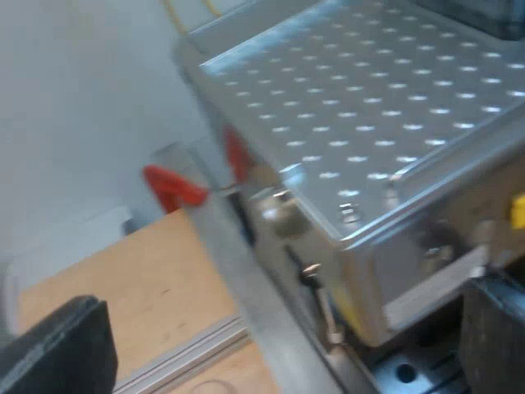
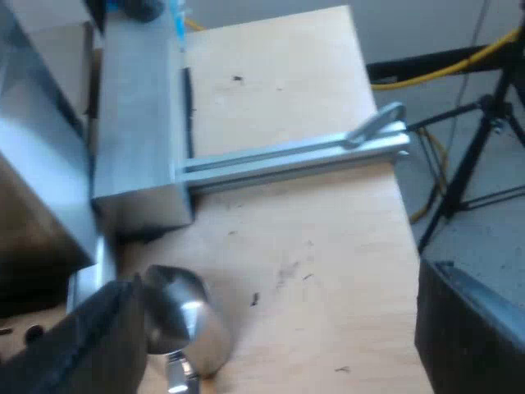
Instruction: Put the handle in the coffee machine
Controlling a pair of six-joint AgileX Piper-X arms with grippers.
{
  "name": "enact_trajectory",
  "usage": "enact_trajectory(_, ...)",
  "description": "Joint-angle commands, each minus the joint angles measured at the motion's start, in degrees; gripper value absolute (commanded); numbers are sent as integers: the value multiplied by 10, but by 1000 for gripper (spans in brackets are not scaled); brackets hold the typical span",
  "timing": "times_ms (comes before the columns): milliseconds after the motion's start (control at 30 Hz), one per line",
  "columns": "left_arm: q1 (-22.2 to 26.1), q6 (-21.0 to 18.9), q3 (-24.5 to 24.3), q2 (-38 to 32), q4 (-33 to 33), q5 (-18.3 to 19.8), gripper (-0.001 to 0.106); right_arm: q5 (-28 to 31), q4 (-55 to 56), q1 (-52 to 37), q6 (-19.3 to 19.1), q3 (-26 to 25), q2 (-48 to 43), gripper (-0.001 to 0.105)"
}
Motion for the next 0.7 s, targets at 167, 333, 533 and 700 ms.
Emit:
enact_trajectory(167, 62, -21, -4, -58, -8, -1, 86, -9, 6, -28, -17, 46, -90, 70)
enact_trajectory(333, 88, -29, 5, -125, -8, -1, 86, -9, 6, -28, -30, 79, -164, 70)
enact_trajectory(533, 89, -33, 61, -236, 9, -1, 86, -9, 10, -28, -52, 112, -249, 70)
enact_trajectory(700, 89, -33, 130, -340, 73, -1, 86, -9, 28, -28, -52, 144, -320, 70)
